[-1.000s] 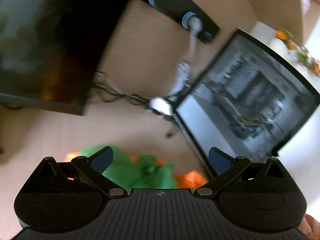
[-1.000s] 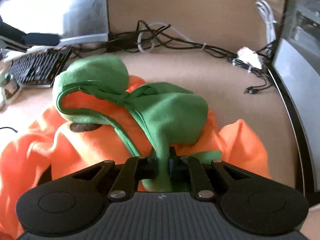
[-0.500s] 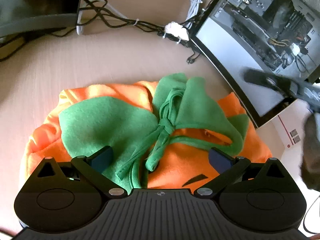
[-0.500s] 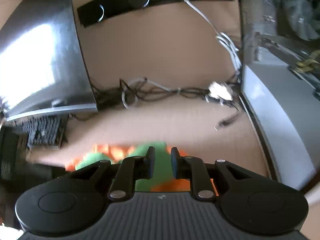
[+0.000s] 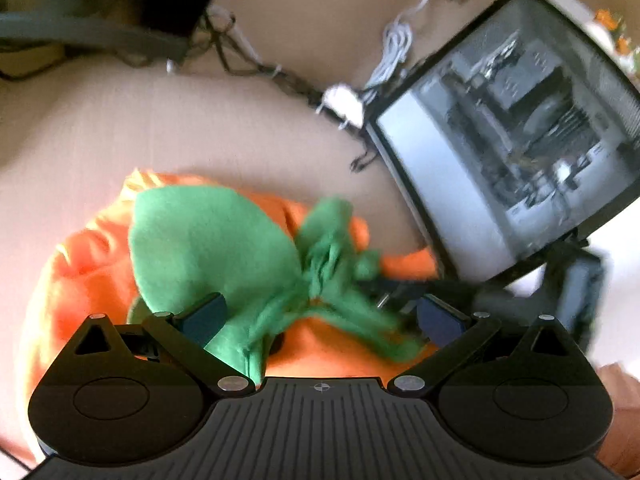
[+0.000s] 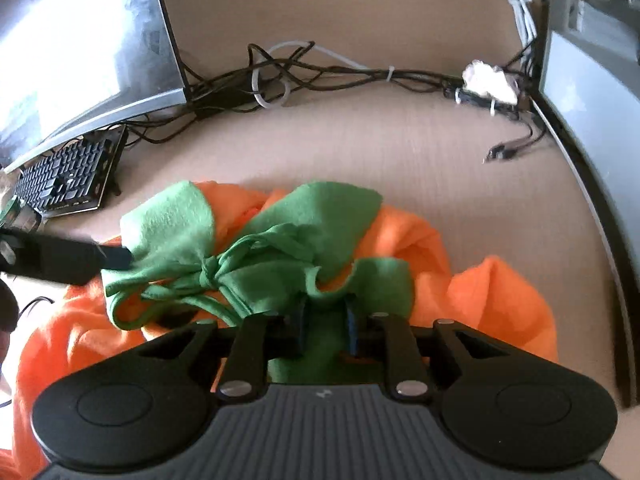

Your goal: Fold clothes

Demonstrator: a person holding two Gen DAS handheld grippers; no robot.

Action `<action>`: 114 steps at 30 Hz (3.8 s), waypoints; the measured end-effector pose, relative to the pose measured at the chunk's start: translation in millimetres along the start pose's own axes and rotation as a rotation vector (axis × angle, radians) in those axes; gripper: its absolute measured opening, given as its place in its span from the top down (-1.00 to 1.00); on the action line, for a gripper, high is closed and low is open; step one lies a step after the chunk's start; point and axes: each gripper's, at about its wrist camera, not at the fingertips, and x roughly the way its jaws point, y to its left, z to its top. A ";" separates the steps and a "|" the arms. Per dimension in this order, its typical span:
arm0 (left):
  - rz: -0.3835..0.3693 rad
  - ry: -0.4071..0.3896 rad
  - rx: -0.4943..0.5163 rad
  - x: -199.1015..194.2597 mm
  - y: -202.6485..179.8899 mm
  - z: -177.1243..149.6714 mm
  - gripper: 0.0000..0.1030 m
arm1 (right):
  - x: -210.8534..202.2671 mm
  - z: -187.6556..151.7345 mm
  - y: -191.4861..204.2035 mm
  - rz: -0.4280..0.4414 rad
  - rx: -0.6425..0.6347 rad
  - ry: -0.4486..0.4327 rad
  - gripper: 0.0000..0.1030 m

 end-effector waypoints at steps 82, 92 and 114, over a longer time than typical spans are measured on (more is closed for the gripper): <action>0.057 -0.045 0.041 -66.7 -37.4 -3.3 -1.00 | 72.1 56.1 32.2 0.107 -0.130 -0.013 0.48; 0.123 -0.073 -0.172 -2.6 21.7 60.9 -1.00 | 62.3 19.7 21.1 0.178 -0.024 0.100 0.43; 0.224 -0.229 -0.293 -99.5 34.3 -18.1 -1.00 | 154.6 124.8 50.9 0.297 -0.215 0.263 0.01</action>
